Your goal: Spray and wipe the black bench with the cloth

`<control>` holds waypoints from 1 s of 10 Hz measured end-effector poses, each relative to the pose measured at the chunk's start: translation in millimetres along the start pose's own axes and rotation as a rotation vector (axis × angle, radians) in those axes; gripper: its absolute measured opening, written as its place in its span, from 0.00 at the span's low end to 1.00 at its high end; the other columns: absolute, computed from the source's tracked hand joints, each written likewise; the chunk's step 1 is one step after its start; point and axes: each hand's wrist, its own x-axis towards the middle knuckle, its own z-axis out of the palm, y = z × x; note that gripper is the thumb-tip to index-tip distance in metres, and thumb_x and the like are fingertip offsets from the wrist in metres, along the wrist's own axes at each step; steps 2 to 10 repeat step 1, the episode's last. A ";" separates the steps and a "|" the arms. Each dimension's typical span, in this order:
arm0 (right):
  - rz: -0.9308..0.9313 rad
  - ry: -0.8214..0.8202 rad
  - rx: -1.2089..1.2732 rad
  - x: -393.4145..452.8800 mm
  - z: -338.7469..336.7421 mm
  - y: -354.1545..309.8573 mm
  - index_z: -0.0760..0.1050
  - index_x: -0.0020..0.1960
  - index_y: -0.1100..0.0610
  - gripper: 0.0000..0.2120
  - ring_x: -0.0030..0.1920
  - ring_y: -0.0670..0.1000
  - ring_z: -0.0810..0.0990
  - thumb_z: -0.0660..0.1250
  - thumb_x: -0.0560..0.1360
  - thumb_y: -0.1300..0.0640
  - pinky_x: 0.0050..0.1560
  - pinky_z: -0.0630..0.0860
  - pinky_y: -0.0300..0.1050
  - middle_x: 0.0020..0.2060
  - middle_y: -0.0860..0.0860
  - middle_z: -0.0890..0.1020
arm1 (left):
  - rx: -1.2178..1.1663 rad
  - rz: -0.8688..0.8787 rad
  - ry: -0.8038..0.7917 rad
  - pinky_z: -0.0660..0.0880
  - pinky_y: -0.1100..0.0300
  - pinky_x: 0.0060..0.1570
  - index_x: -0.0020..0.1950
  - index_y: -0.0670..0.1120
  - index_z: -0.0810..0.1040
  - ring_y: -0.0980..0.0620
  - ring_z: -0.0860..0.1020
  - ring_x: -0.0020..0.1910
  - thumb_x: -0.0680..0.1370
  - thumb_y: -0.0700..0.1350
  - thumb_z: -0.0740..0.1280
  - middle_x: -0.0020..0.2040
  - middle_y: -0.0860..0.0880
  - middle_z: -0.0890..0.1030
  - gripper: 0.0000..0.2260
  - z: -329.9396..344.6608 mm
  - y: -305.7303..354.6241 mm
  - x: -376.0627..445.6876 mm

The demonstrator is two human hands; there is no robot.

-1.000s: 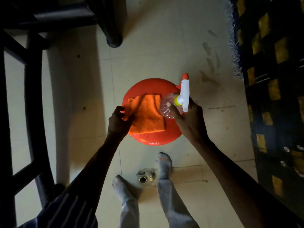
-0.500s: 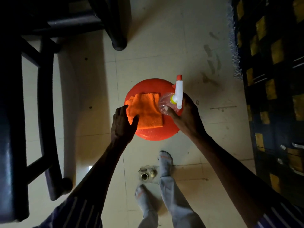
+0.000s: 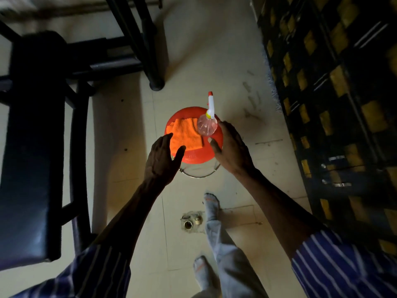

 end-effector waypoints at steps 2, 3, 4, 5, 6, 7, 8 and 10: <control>-0.091 0.064 -0.059 -39.9 -19.0 -13.0 0.62 0.83 0.58 0.31 0.84 0.56 0.62 0.65 0.85 0.49 0.80 0.64 0.50 0.82 0.57 0.66 | 0.012 0.099 0.105 0.69 0.48 0.72 0.78 0.41 0.67 0.41 0.71 0.74 0.83 0.59 0.64 0.74 0.41 0.74 0.29 -24.7 10.1 -42.4; -0.091 0.064 -0.059 -39.9 -19.0 -13.0 0.62 0.83 0.58 0.31 0.84 0.56 0.62 0.65 0.85 0.49 0.80 0.64 0.50 0.82 0.57 0.66 | 0.012 0.099 0.105 0.69 0.48 0.72 0.78 0.41 0.67 0.41 0.71 0.74 0.83 0.59 0.64 0.74 0.41 0.74 0.29 -24.7 10.1 -42.4; -0.091 0.064 -0.059 -39.9 -19.0 -13.0 0.62 0.83 0.58 0.31 0.84 0.56 0.62 0.65 0.85 0.49 0.80 0.64 0.50 0.82 0.57 0.66 | 0.012 0.099 0.105 0.69 0.48 0.72 0.78 0.41 0.67 0.41 0.71 0.74 0.83 0.59 0.64 0.74 0.41 0.74 0.29 -24.7 10.1 -42.4; -0.091 0.064 -0.059 -39.9 -19.0 -13.0 0.62 0.83 0.58 0.31 0.84 0.56 0.62 0.65 0.85 0.49 0.80 0.64 0.50 0.82 0.57 0.66 | 0.012 0.099 0.105 0.69 0.48 0.72 0.78 0.41 0.67 0.41 0.71 0.74 0.83 0.59 0.64 0.74 0.41 0.74 0.29 -24.7 10.1 -42.4; -0.091 0.064 -0.059 -39.9 -19.0 -13.0 0.62 0.83 0.58 0.31 0.84 0.56 0.62 0.65 0.85 0.49 0.80 0.64 0.50 0.82 0.57 0.66 | 0.012 0.099 0.105 0.69 0.48 0.72 0.78 0.41 0.67 0.41 0.71 0.74 0.83 0.59 0.64 0.74 0.41 0.74 0.29 -24.7 10.1 -42.4; -0.091 0.064 -0.059 -39.9 -19.0 -13.0 0.62 0.83 0.58 0.31 0.84 0.56 0.62 0.65 0.85 0.49 0.80 0.64 0.50 0.82 0.57 0.66 | 0.012 0.099 0.105 0.69 0.48 0.72 0.78 0.41 0.67 0.41 0.71 0.74 0.83 0.59 0.64 0.74 0.41 0.74 0.29 -24.7 10.1 -42.4; -0.091 0.064 -0.059 -39.9 -19.0 -13.0 0.62 0.83 0.58 0.31 0.84 0.56 0.62 0.65 0.85 0.49 0.80 0.64 0.50 0.82 0.57 0.66 | 0.012 0.099 0.105 0.69 0.48 0.72 0.78 0.41 0.67 0.41 0.71 0.74 0.83 0.59 0.64 0.74 0.41 0.74 0.29 -24.7 10.1 -42.4; -0.091 0.064 -0.059 -39.9 -19.0 -13.0 0.62 0.83 0.58 0.31 0.84 0.56 0.62 0.65 0.85 0.49 0.80 0.64 0.50 0.82 0.57 0.66 | 0.012 0.099 0.105 0.69 0.48 0.72 0.78 0.41 0.67 0.41 0.71 0.74 0.83 0.59 0.64 0.74 0.41 0.74 0.29 -24.7 10.1 -42.4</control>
